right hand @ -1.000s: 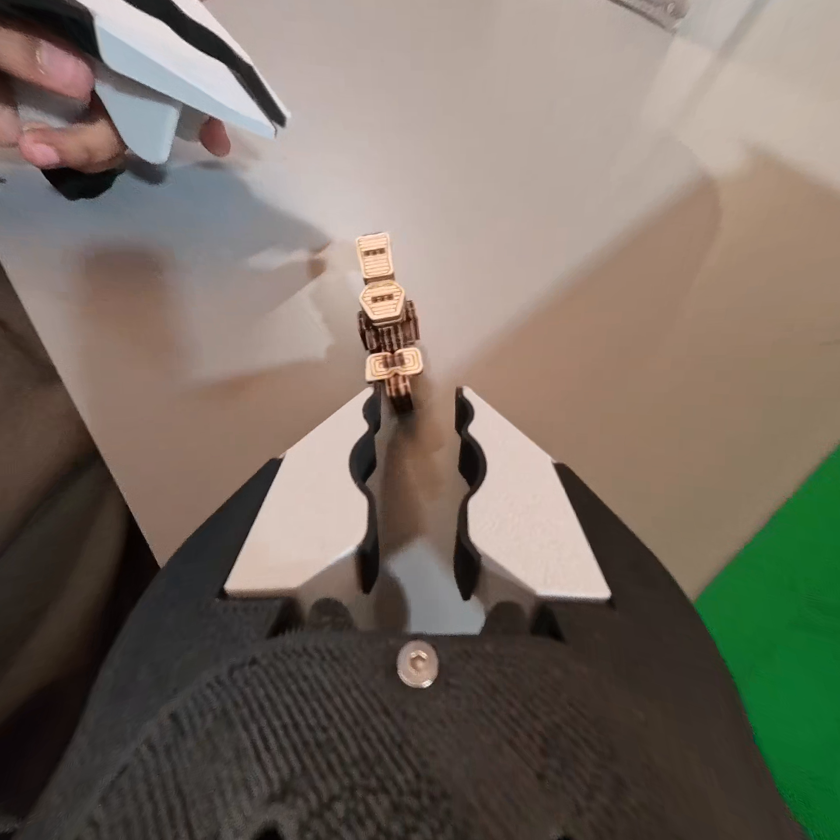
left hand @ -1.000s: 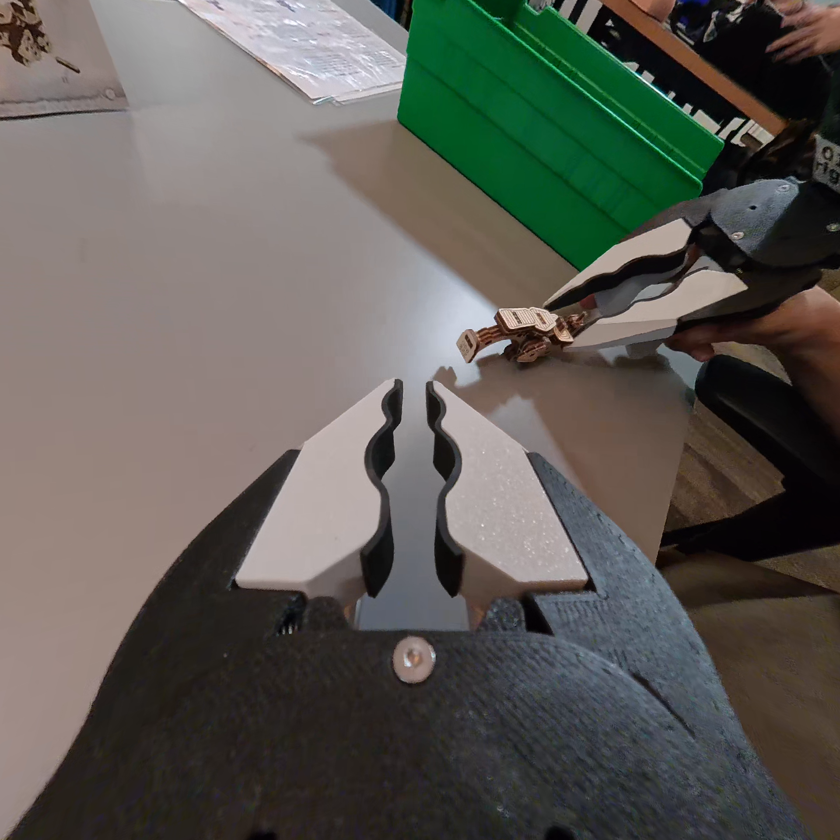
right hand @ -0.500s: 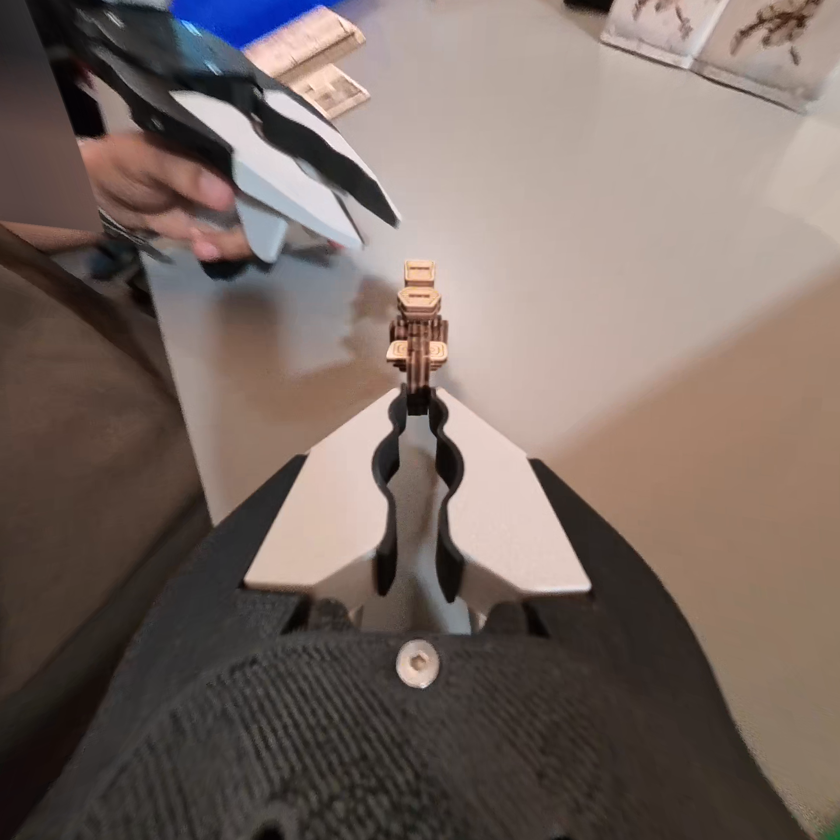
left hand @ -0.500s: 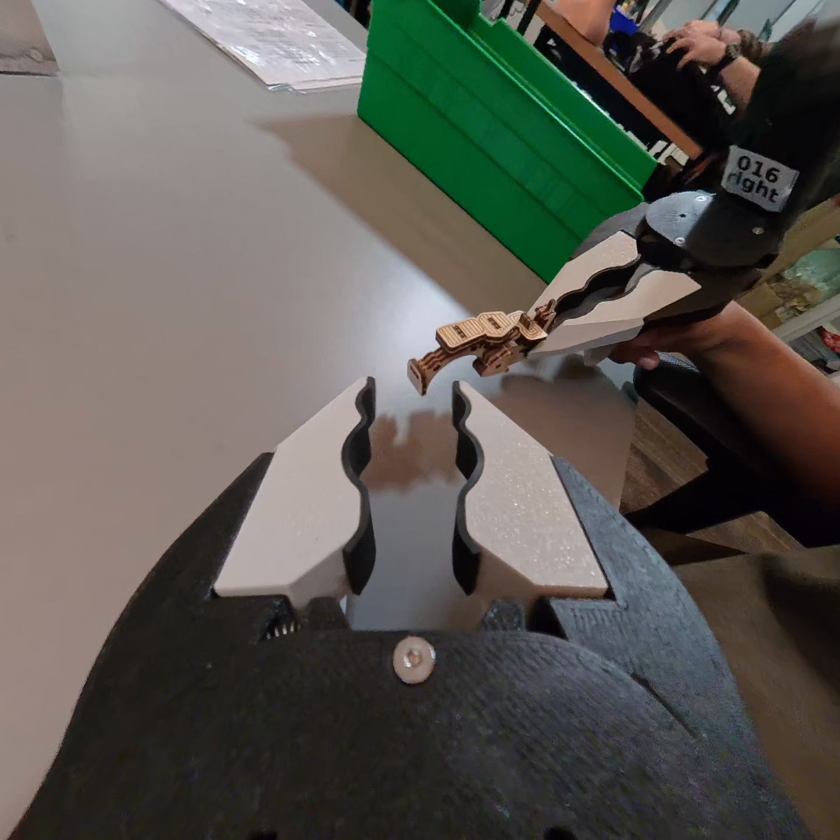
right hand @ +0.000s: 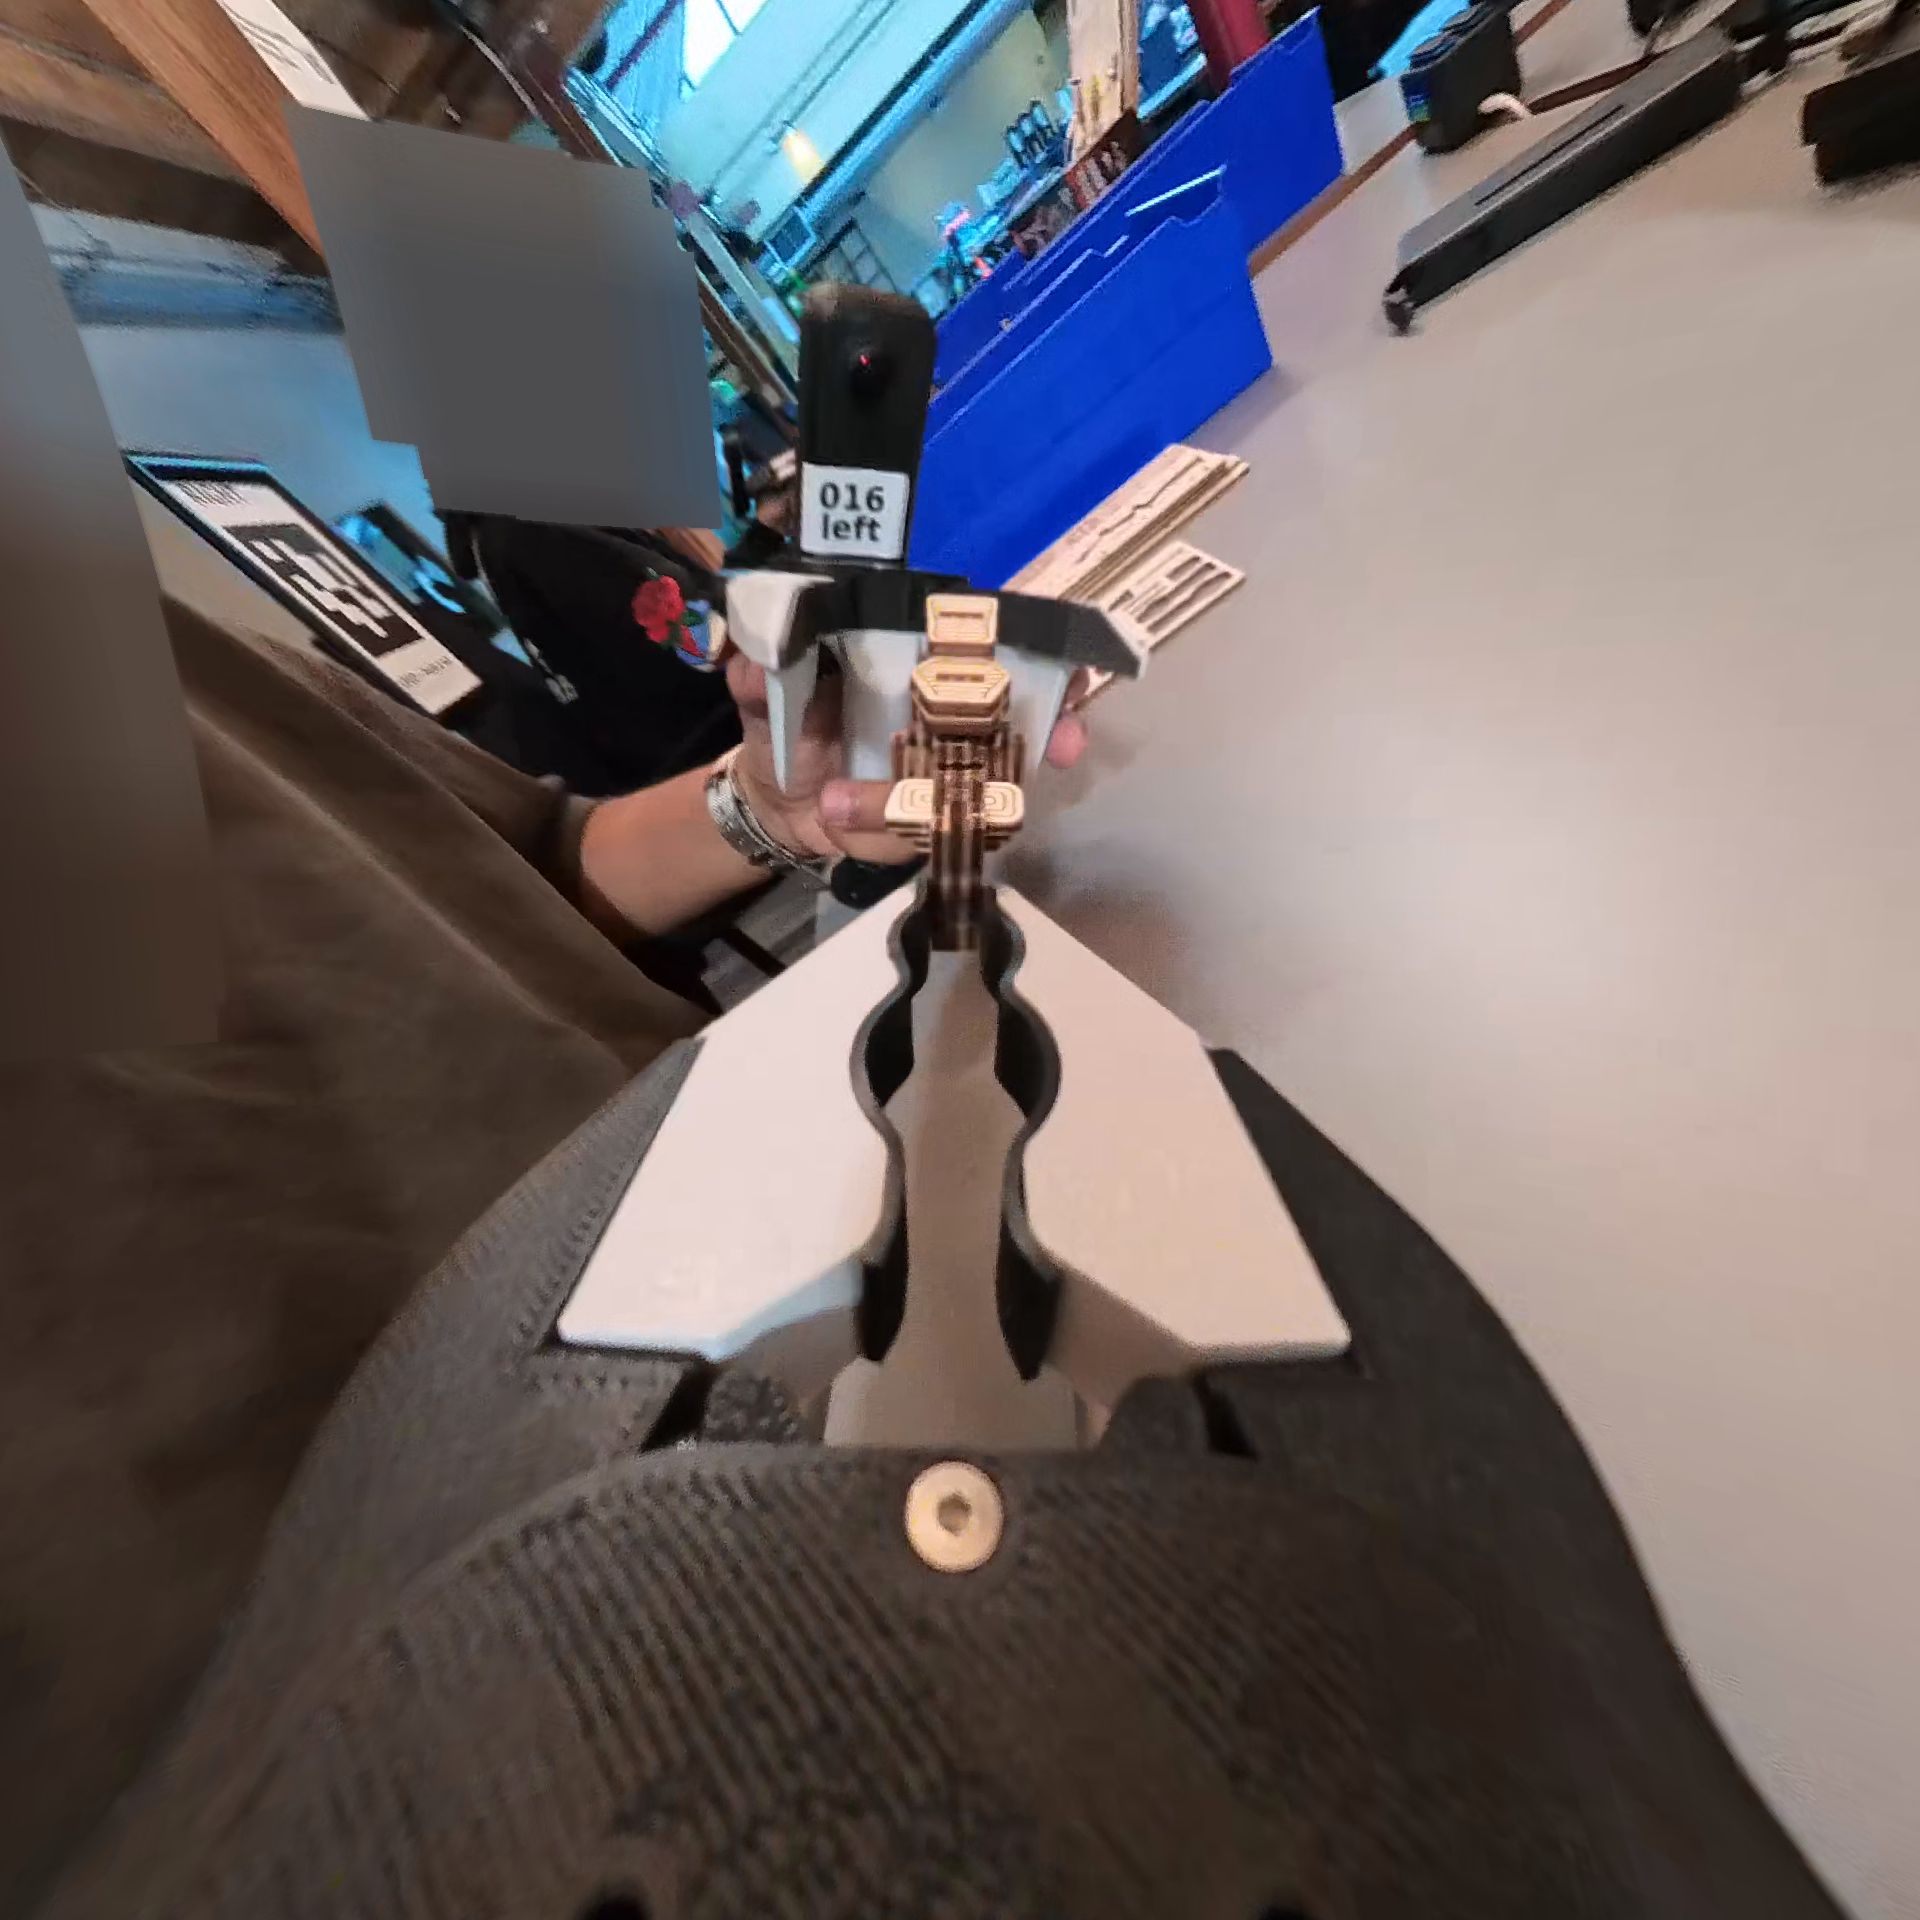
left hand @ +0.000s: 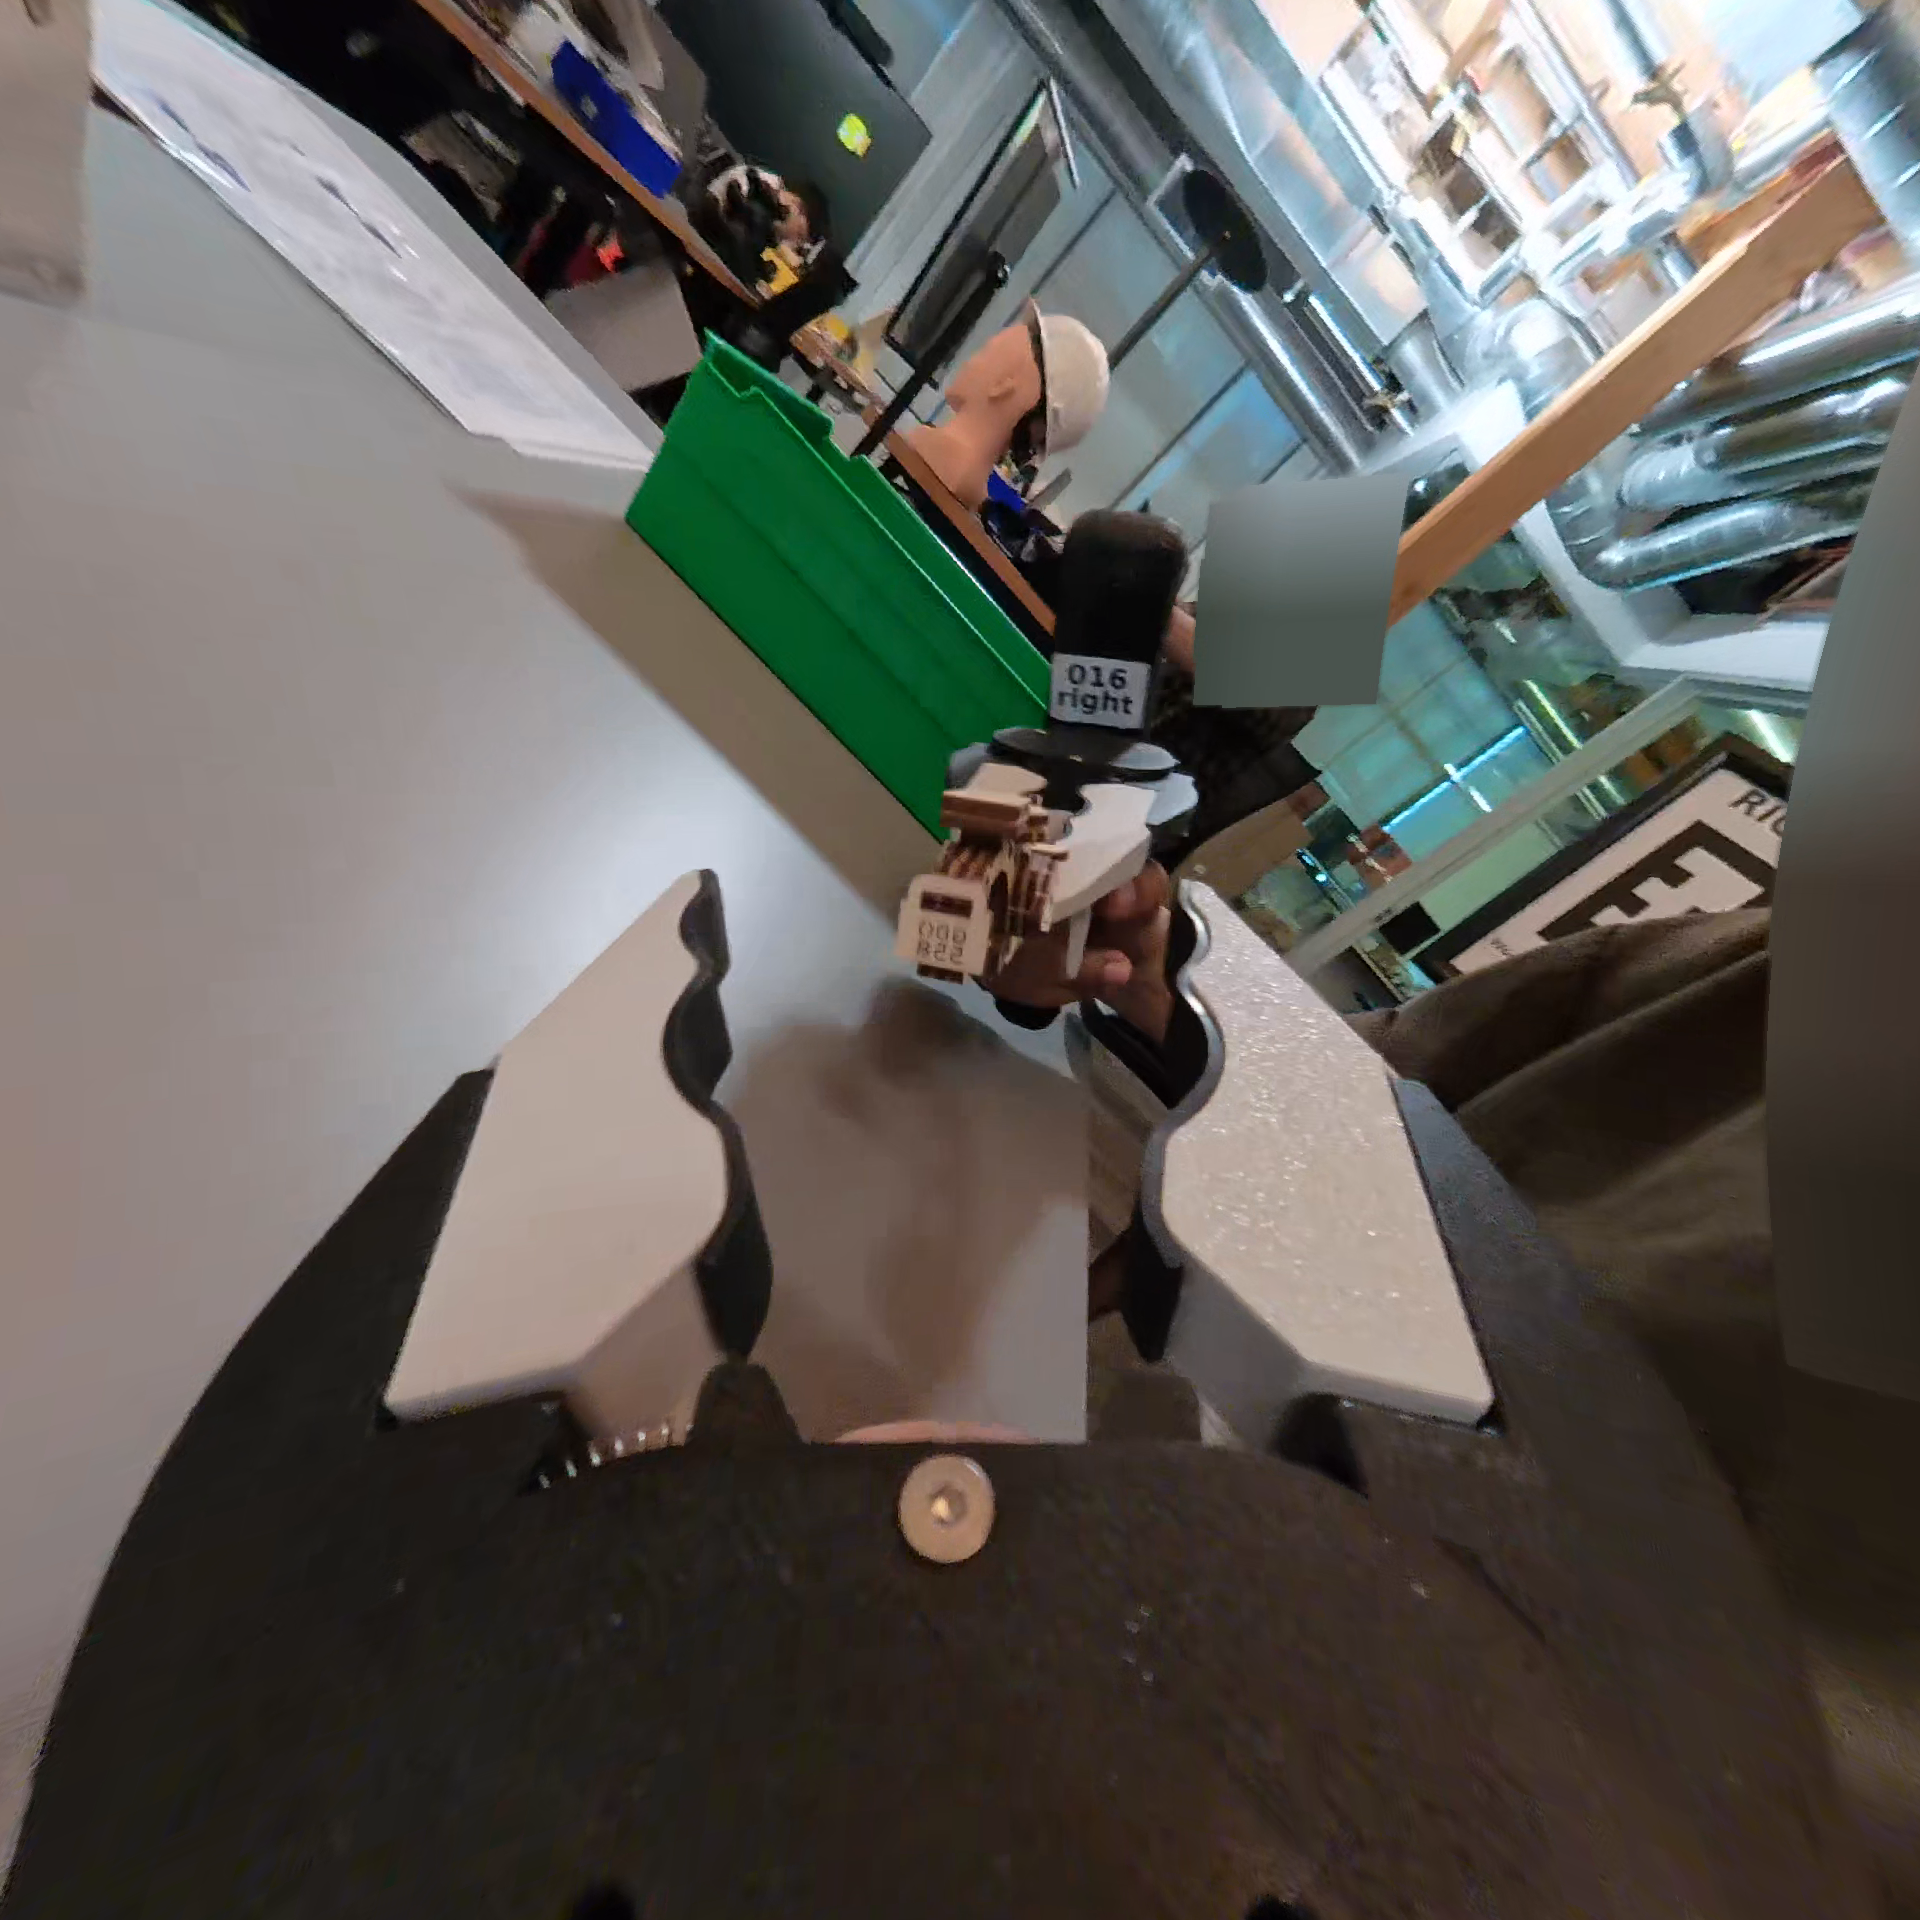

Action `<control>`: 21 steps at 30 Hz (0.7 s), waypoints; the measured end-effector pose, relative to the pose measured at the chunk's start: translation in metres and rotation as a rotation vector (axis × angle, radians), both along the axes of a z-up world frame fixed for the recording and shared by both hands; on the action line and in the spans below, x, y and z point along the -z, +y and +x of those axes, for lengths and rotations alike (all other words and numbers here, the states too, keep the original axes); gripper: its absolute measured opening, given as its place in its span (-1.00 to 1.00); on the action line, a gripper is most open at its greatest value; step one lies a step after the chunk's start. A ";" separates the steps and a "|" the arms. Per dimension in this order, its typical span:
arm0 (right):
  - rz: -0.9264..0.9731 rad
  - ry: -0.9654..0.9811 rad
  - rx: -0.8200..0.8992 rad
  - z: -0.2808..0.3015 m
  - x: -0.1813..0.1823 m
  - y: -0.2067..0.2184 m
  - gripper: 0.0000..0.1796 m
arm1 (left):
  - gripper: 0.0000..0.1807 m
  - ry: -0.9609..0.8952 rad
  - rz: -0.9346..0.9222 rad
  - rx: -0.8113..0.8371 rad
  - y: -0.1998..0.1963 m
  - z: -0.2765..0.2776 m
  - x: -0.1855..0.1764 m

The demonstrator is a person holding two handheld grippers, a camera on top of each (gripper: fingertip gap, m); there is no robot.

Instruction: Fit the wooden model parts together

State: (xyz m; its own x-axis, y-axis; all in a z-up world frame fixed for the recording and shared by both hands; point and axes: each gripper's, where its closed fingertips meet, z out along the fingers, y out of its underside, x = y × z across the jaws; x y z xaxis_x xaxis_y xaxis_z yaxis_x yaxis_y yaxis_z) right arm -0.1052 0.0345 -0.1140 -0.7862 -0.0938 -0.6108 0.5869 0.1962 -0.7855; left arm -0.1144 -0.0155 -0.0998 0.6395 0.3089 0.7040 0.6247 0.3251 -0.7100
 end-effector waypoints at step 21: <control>0.036 -0.055 -0.057 0.011 0.008 0.004 -0.92 | -0.68 -0.109 0.071 0.116 0.013 0.009 0.012</control>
